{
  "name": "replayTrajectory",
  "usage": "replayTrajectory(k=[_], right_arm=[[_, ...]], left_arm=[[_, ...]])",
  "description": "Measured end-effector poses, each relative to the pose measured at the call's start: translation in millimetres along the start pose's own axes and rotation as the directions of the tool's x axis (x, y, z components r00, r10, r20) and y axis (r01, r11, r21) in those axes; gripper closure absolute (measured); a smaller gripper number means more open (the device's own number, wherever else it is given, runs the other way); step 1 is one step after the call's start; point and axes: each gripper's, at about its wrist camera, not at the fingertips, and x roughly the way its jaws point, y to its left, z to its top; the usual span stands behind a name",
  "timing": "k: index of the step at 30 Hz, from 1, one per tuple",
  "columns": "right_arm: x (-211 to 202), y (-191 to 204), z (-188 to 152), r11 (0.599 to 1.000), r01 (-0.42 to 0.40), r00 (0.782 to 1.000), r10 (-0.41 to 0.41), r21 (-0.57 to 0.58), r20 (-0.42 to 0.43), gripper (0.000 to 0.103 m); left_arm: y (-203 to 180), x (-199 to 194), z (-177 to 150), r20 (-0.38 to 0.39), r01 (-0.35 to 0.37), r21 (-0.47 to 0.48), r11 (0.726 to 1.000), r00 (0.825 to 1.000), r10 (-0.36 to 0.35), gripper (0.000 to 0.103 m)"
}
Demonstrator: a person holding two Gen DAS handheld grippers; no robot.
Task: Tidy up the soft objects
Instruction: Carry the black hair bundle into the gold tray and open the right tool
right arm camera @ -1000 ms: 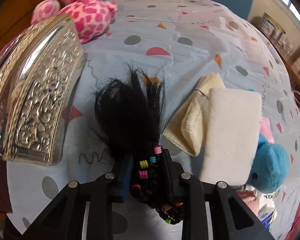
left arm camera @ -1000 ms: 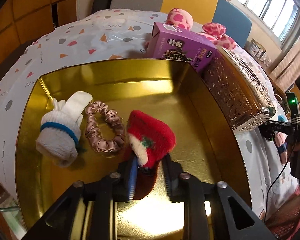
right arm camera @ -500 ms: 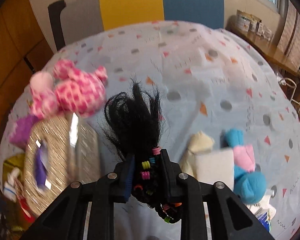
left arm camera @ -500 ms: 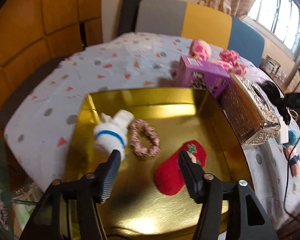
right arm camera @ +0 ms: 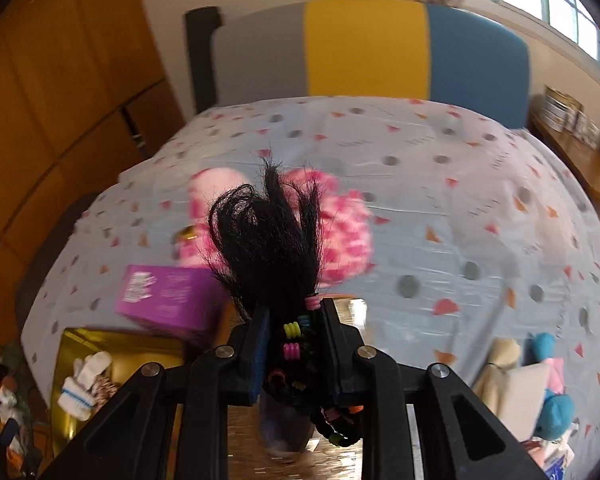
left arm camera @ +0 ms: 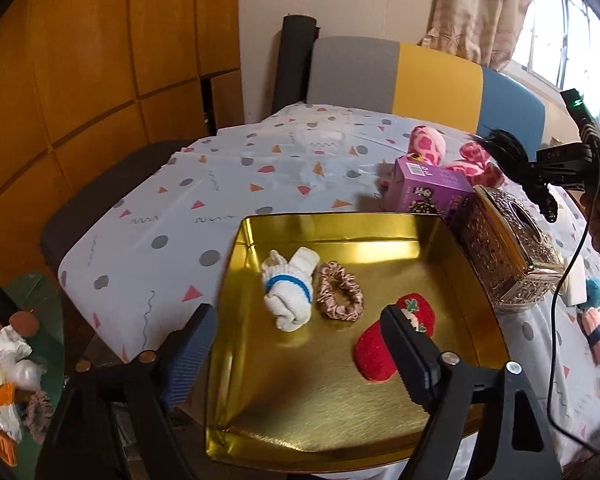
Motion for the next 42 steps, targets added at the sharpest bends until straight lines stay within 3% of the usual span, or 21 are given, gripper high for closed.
replayTrajectory(k=[6,12,27,36,42], right_arm=[[-1,36,-15,0.996,-0.064,0.998,0.063,-0.057,-0.016,0.080],[-3,62,-37,0.991,-0.096,0.995,0.092,-0.090,-0.048,0.080],[6,121,-84,0.970,-0.174,0.980,0.154,-0.167,-0.127,0.080],[38,156,-126,0.959,-0.096,0.980,0.044,-0.266,-0.196,0.080],[53,173,-141,0.946,-0.083,0.975,0.012,-0.313,-0.221,0.082]], left_arm=[[9,-7,-5,0.011,-0.011,-0.021,1.000,1.000,0.011,0.018],[15,-12,-7,0.017,-0.023,-0.045,0.999,1.000,0.023,0.011],[34,-20,-16,0.035,-0.077,-0.104,0.992,0.996,0.081,0.008],[38,-26,-20,0.073,-0.113,-0.120,0.986,0.990,0.123,0.001],[40,-26,-22,0.079,-0.113,-0.133,0.985,0.989,0.125,0.001]])
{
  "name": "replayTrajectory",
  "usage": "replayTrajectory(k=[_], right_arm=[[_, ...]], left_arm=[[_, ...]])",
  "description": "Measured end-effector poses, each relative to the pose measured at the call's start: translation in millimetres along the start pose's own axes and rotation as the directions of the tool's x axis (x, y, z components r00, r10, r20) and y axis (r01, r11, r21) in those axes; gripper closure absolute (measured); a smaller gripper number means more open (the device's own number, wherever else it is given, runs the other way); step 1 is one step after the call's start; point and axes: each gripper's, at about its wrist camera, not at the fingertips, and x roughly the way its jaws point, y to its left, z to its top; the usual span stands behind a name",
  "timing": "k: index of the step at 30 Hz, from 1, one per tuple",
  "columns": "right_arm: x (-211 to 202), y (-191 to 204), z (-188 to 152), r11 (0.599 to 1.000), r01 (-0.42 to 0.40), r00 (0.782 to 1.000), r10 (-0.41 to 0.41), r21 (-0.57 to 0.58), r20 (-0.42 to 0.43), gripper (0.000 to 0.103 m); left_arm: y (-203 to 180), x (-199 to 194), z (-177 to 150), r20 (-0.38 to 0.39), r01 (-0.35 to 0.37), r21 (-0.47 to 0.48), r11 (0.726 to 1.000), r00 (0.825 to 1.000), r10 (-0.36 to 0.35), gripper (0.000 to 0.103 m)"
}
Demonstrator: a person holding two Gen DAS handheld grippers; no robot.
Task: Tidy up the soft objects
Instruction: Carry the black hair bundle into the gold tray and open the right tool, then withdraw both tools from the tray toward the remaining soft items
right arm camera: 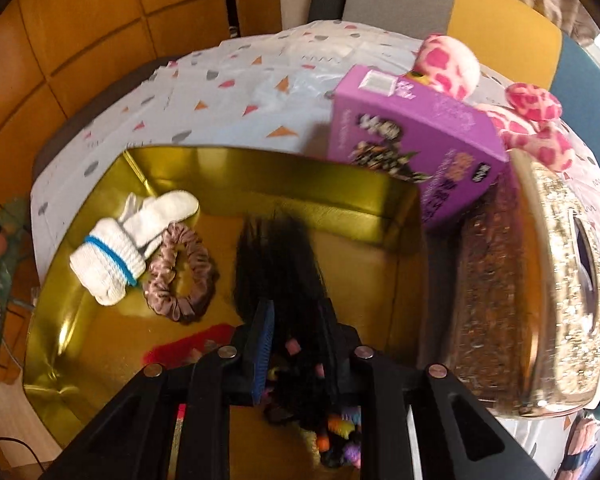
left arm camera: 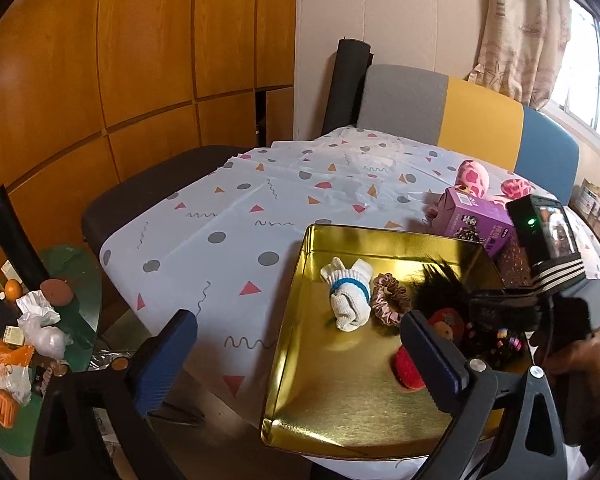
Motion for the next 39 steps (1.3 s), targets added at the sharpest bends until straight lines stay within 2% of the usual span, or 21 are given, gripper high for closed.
replayTrajectory(k=[6,13,16,18,19,20,23,26,33,39], right_arm=[[8,7,-5,1.000,-0.019,1.000,0.019,-0.009,-0.012,0.082],[-15,-3,-10,0.999,-0.038,0.998,0.037,0.022,0.060,0.070],[-32,-8,-13,0.999,-0.031,0.993,0.028,0.028,0.110,0.056],[-43,-9,-18,0.999,-0.022,0.987,0.018,0.027,0.160,0.037],[-47,-10,-19,0.999,-0.018,0.984,0.013,0.027,0.177,0.024],[-53,-11,-22,1.000,-0.011,0.980,0.005,0.027,0.200,0.018],[-68,-14,-29,1.000,0.008,0.967,-0.014,0.025,0.253,0.016],[-83,-24,-38,0.999,0.028,0.960,-0.038,0.040,0.279,0.009],[-104,-55,-59,0.993,0.042,0.949,-0.073,0.106,0.308,0.009],[-126,-96,-79,0.977,0.069,0.933,-0.134,0.201,0.333,0.009]], left_arm=[[-3,1,-3,-0.005,-0.013,0.015,1.000,1.000,0.013,0.001],[-8,5,-7,-0.020,-0.019,0.030,0.999,1.000,0.019,0.001],[-10,7,-8,-0.025,-0.029,0.029,0.999,0.999,0.030,0.001],[-12,7,-9,-0.022,-0.032,0.035,0.999,0.999,0.033,0.000],[-13,7,-9,-0.019,-0.033,0.038,0.999,0.999,0.034,0.000],[-15,6,-10,-0.011,-0.036,0.045,0.998,0.999,0.036,0.000],[-21,2,-11,0.018,-0.028,0.062,0.998,0.999,0.026,0.000],[-29,-1,-11,0.029,-0.013,0.086,0.996,1.000,0.011,0.000],[-48,0,-15,-0.001,0.025,0.128,0.991,1.000,-0.025,0.000],[-64,-1,-18,-0.012,0.054,0.166,0.985,0.999,-0.053,0.000]])
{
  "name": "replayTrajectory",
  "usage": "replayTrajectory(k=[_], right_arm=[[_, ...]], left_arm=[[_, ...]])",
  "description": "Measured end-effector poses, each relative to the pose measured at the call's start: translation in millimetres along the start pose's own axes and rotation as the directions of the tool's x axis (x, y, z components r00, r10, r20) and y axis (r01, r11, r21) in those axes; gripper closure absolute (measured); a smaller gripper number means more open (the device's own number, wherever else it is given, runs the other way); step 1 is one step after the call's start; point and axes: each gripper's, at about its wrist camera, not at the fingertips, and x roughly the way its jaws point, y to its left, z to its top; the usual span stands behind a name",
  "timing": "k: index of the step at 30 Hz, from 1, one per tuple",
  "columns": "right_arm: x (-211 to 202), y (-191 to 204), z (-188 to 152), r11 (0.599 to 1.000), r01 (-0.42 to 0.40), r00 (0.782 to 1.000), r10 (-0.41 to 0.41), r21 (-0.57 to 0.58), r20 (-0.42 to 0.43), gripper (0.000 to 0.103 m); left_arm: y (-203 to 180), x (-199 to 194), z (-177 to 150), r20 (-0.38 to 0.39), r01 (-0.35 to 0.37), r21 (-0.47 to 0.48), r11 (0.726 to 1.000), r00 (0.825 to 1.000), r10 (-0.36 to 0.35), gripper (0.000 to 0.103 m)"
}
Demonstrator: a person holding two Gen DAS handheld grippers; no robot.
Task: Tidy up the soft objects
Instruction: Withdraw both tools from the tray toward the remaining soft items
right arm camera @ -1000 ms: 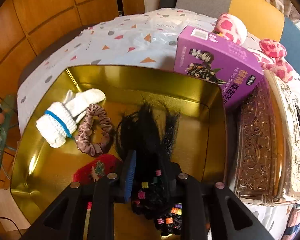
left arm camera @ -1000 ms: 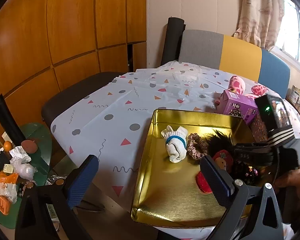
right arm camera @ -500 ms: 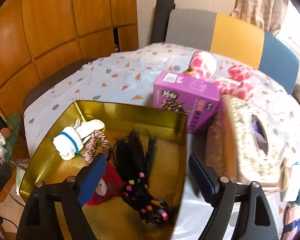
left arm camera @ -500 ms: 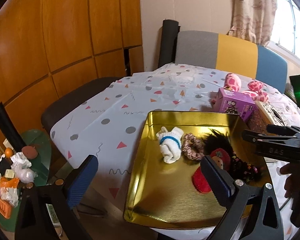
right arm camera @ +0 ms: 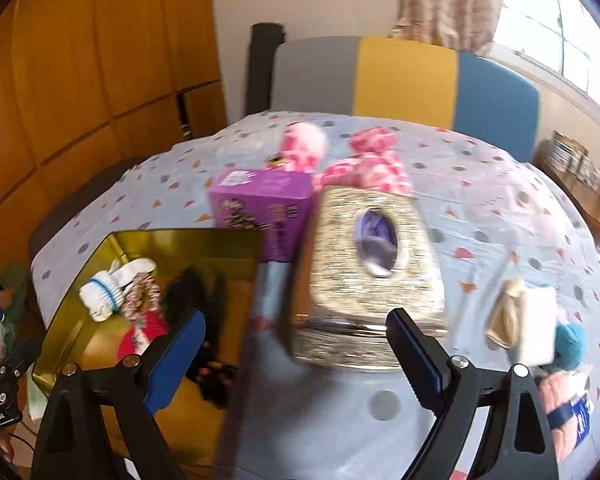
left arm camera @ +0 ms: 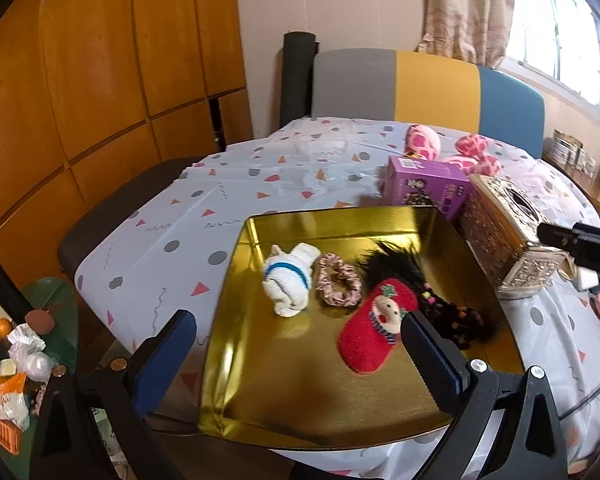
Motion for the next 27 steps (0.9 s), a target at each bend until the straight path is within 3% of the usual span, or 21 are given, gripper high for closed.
replayTrajectory(k=[9,16,22,27], right_arm=[[-18,-63,-9,0.991,0.117,0.993,-0.117,0.066,0.007,0.009],[-29,-131,-22,0.959,0.237,0.971,-0.238,0.156,-0.014,0.009],[-37,-200,-44,0.891,0.357,0.933,-0.356,0.279,-0.057,0.009],[-46,-255,-67,0.794,0.431,0.897,-0.429,0.429,-0.107,0.009]], left_arm=[[-30,-5,1,0.002,0.051,0.072,0.996,0.999,-0.052,0.000],[-58,-11,5,0.010,0.103,0.140,0.985,0.994,-0.105,0.000],[-85,-15,8,0.009,0.142,0.198,0.970,0.989,-0.146,0.000],[-108,-18,10,0.007,0.172,0.253,0.952,0.984,-0.180,0.000]])
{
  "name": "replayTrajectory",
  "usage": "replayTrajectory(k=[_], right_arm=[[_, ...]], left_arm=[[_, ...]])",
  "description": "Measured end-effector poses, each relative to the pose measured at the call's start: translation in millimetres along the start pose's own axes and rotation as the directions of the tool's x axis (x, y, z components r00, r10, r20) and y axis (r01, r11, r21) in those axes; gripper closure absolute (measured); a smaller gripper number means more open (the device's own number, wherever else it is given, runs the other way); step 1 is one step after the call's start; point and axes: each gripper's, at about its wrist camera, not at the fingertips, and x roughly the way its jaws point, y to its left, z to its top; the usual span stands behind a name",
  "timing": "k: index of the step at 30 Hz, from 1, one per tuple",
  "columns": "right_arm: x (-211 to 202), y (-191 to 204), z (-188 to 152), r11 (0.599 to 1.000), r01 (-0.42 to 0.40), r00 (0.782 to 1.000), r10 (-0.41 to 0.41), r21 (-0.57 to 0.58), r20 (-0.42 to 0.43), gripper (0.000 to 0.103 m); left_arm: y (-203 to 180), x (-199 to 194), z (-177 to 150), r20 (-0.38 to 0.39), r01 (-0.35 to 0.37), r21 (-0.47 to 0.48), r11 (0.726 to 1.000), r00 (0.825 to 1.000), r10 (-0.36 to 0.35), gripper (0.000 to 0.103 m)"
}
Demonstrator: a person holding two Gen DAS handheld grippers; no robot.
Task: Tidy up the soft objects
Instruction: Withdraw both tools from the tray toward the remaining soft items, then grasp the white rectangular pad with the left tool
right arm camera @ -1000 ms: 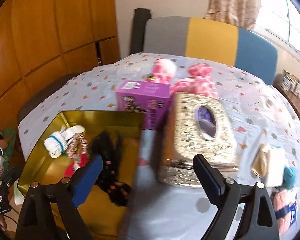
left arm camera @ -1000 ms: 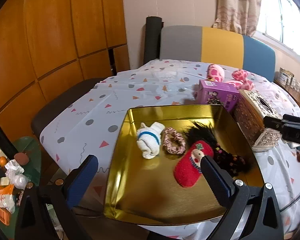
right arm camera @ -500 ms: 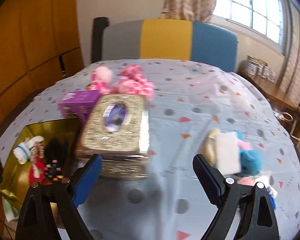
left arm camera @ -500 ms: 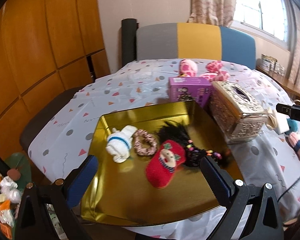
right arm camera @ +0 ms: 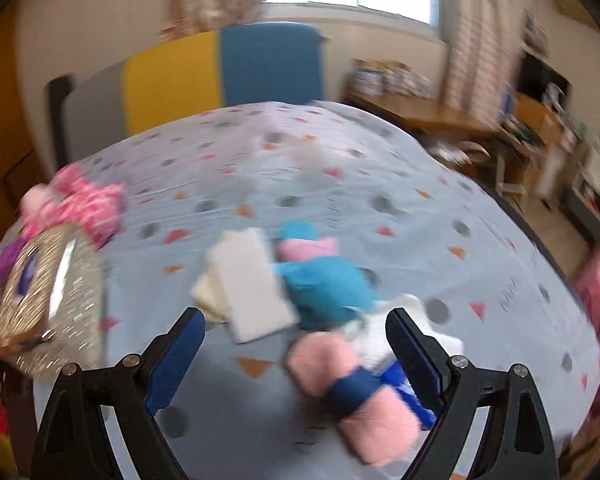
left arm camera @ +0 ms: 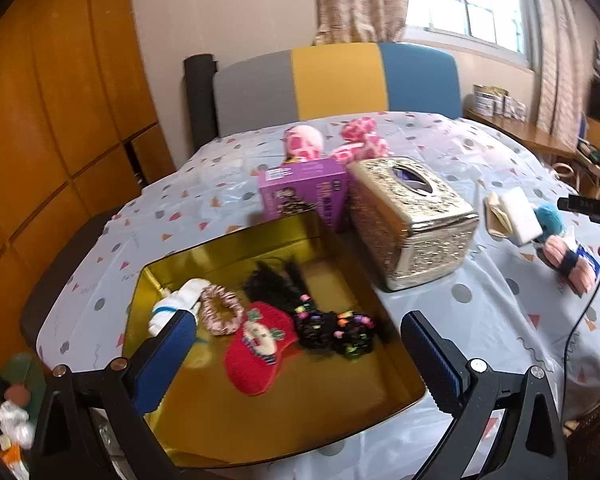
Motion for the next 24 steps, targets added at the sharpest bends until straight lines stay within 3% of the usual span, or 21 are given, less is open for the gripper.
replayTrajectory(k=[4,10,14,24], right_arm=[[8,-33,2,0.988,0.007,1.000,-0.003,0.154,-0.030,0.009],[7,-49,0,0.971,0.006,0.999,0.006,0.241,-0.049,0.009],[5,-58,-1,0.957,-0.002,0.999,0.016,0.291,-0.046,0.009],[7,-84,-5,0.903,-0.016,0.996,0.050,0.430,-0.068,0.009]], left_arm=[[-16,2,5,0.000,0.024,0.032,0.999,1.000,-0.024,0.000],[-41,5,12,0.000,0.066,0.085,0.994,0.998,-0.067,0.000],[-63,6,21,-0.002,0.130,0.120,0.984,0.991,-0.131,0.000],[-126,15,51,-0.056,0.321,0.161,0.933,0.947,-0.316,0.000]])
